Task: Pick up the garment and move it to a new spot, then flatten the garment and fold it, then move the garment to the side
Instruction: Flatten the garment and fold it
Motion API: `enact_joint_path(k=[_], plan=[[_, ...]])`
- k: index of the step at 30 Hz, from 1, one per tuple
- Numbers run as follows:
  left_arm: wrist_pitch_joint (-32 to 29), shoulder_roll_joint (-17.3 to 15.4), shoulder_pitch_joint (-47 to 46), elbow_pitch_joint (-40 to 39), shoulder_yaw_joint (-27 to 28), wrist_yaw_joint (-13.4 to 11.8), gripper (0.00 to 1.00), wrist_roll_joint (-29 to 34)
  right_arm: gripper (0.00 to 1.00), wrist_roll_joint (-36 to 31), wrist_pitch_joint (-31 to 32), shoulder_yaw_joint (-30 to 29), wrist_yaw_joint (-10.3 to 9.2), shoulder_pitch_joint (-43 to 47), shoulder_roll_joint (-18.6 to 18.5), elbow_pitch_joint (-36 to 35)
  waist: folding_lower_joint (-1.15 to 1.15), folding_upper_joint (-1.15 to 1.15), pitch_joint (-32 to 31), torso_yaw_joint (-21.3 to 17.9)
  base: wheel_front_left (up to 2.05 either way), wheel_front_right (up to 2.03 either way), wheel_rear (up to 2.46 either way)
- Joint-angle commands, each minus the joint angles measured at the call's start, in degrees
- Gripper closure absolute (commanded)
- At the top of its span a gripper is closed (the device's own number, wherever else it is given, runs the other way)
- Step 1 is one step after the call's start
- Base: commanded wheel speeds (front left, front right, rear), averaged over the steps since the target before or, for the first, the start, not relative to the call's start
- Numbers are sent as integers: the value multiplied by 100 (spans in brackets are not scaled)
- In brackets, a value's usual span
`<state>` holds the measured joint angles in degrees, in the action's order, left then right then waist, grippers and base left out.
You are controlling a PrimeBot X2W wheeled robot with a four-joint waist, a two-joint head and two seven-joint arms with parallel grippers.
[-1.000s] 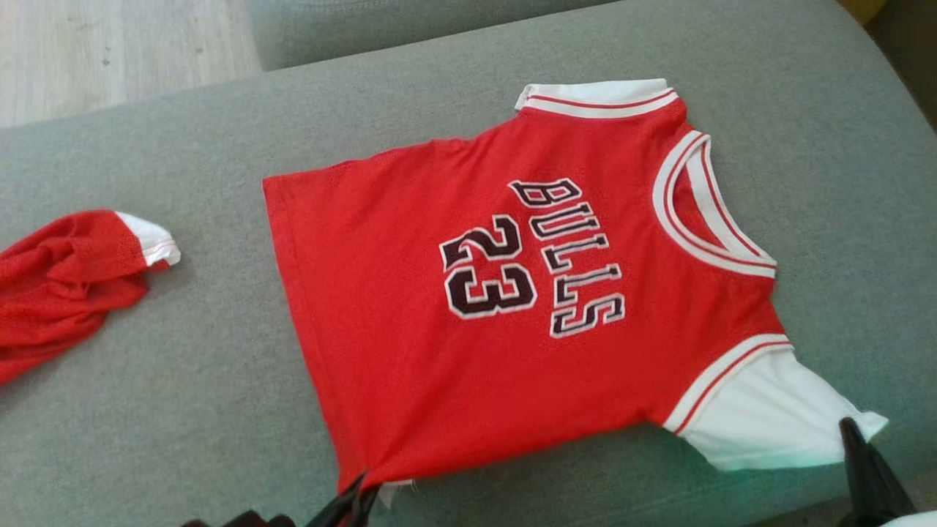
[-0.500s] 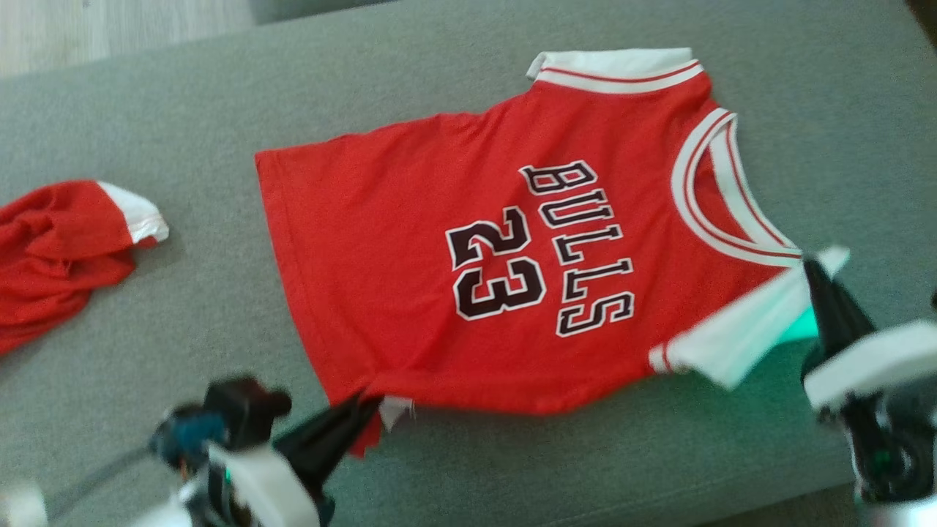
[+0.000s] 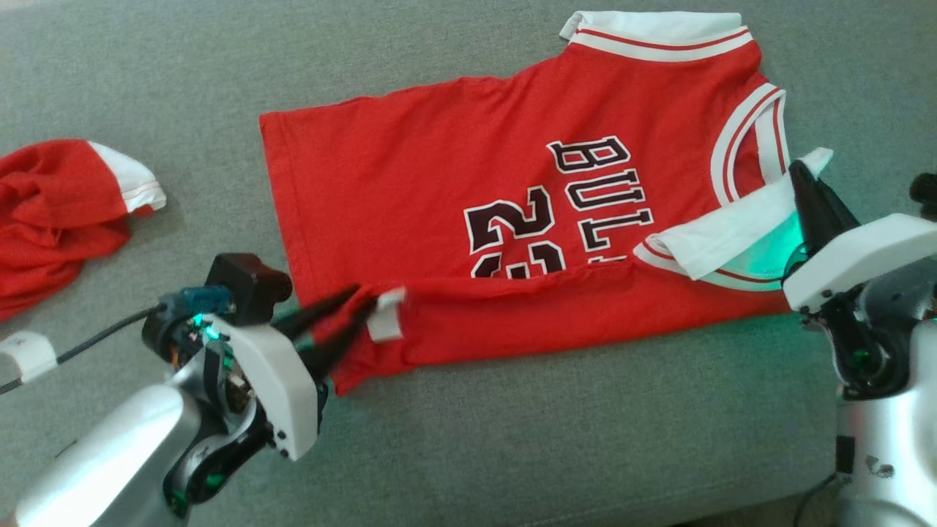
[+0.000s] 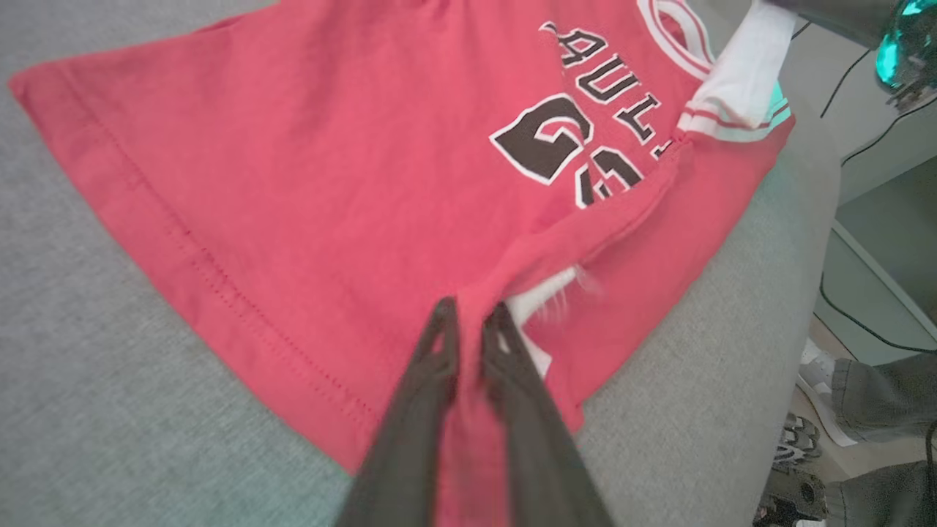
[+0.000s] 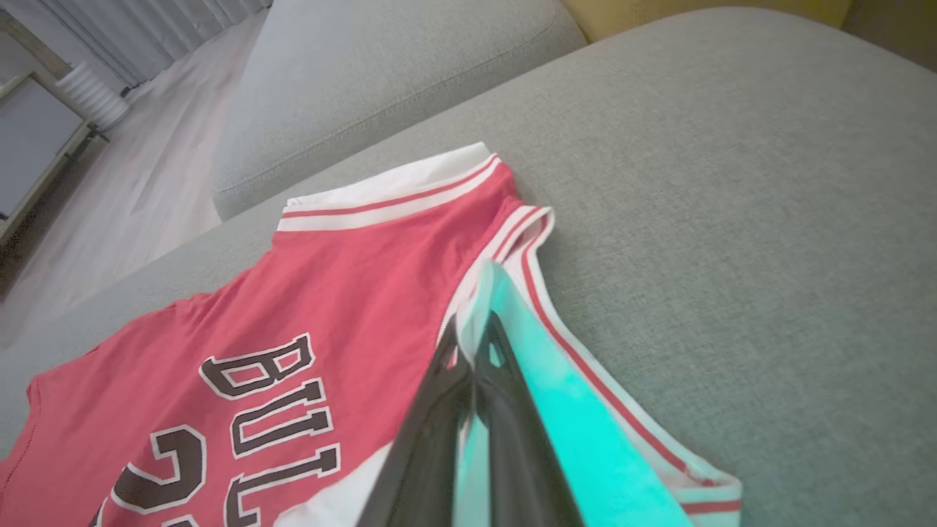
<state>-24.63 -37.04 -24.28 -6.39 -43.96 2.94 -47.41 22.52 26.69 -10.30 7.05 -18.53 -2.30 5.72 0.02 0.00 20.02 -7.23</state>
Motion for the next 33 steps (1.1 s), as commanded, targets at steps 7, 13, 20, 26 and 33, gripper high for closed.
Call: enact_joint_path(k=[7,13,20,26,33], plan=[[379,-471,470,-568,672,-476,0,-217,0,-396,-379,376,44,402,-417,-699,-2,0,-7,-137,0,0,0],[833,-464,1145,-1085,837,-899,0,-315,0,-645,-150,462,44,977,-935,-803,-2,0,117,-88,0,0,0],[957,-29,1075,-939,561,-849,0,-215,0,-735,122,462,44,920,-1096,-416,-2,0,252,9,0,0,0],[960,128,1011,-843,418,-734,0,-217,0,-627,213,582,44,958,-1199,-238,-2,0,238,48,0,0,0],[932,13,1000,-665,400,-845,0,-39,0,-612,236,633,44,997,-1289,-210,-2,0,227,-10,0,0,0]])
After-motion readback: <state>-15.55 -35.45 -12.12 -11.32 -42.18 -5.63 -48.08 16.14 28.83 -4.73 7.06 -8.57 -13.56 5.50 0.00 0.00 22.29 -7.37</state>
